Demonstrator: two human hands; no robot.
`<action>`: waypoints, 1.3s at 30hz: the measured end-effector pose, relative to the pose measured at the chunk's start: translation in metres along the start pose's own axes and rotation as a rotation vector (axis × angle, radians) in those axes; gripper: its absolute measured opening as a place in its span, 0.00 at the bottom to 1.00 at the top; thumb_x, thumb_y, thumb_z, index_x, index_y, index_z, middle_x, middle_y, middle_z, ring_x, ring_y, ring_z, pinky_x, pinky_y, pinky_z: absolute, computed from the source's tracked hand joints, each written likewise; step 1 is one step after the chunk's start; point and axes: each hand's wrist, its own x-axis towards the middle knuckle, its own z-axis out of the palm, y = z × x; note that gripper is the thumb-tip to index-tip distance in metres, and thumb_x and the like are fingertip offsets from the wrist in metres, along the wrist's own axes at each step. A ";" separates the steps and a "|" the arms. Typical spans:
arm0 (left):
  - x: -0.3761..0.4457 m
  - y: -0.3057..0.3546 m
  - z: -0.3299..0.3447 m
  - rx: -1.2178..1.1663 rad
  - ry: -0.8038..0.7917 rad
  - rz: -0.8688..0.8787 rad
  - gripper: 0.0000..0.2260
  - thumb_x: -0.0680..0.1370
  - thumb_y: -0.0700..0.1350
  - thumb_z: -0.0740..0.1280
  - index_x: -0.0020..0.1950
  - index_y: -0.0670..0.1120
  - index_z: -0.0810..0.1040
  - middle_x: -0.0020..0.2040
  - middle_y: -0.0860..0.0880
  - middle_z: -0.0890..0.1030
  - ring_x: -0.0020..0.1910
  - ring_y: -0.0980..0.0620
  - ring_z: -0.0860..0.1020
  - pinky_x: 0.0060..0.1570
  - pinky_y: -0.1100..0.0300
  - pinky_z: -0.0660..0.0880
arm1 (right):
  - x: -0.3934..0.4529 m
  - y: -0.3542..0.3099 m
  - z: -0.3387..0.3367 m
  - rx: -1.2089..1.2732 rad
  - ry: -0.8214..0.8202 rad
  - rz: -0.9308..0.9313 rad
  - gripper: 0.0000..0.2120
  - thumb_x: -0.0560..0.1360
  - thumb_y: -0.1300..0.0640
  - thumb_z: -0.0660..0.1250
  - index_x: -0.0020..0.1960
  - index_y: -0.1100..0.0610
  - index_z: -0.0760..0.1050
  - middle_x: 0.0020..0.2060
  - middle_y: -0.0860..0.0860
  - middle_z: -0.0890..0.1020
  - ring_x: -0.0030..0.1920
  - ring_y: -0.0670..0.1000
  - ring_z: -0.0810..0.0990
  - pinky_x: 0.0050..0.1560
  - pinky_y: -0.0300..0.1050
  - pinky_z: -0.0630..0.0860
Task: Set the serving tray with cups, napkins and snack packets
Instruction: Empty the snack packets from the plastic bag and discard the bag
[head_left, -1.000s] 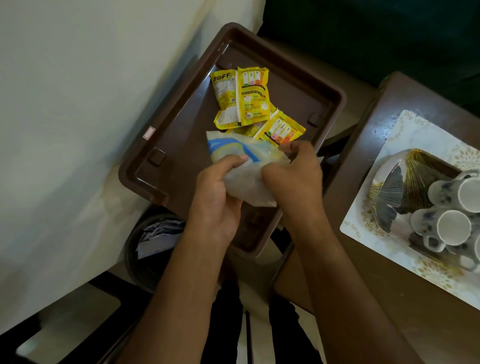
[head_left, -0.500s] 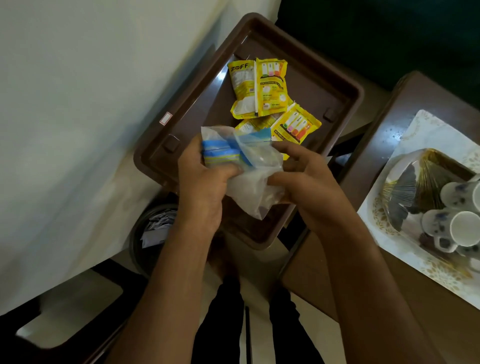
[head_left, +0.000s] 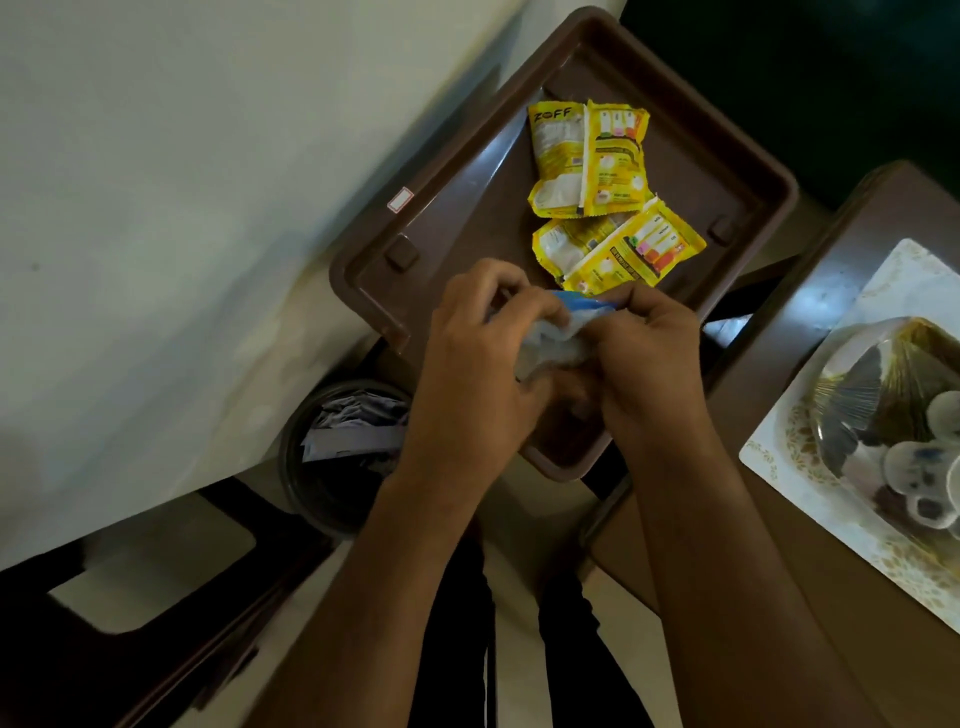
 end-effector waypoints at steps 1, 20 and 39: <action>0.000 -0.006 -0.005 0.020 -0.011 -0.005 0.18 0.69 0.41 0.82 0.57 0.46 0.83 0.61 0.46 0.76 0.62 0.49 0.75 0.58 0.58 0.79 | -0.002 0.001 0.003 0.031 -0.038 0.028 0.15 0.71 0.77 0.62 0.37 0.58 0.75 0.33 0.61 0.78 0.28 0.56 0.79 0.24 0.41 0.75; -0.062 -0.085 -0.072 0.039 0.273 -0.238 0.12 0.78 0.32 0.68 0.60 0.39 0.85 0.56 0.43 0.85 0.57 0.48 0.80 0.57 0.69 0.73 | -0.053 0.017 0.090 -1.019 -0.501 -0.821 0.18 0.70 0.62 0.76 0.60 0.55 0.84 0.54 0.54 0.84 0.54 0.55 0.81 0.51 0.44 0.74; -0.151 -0.206 0.014 0.103 0.067 -0.756 0.09 0.76 0.33 0.74 0.56 0.39 0.82 0.60 0.43 0.77 0.54 0.43 0.80 0.54 0.58 0.78 | -0.035 0.192 0.139 -1.486 -0.590 -0.541 0.13 0.78 0.64 0.67 0.60 0.57 0.84 0.59 0.57 0.81 0.59 0.61 0.81 0.56 0.53 0.82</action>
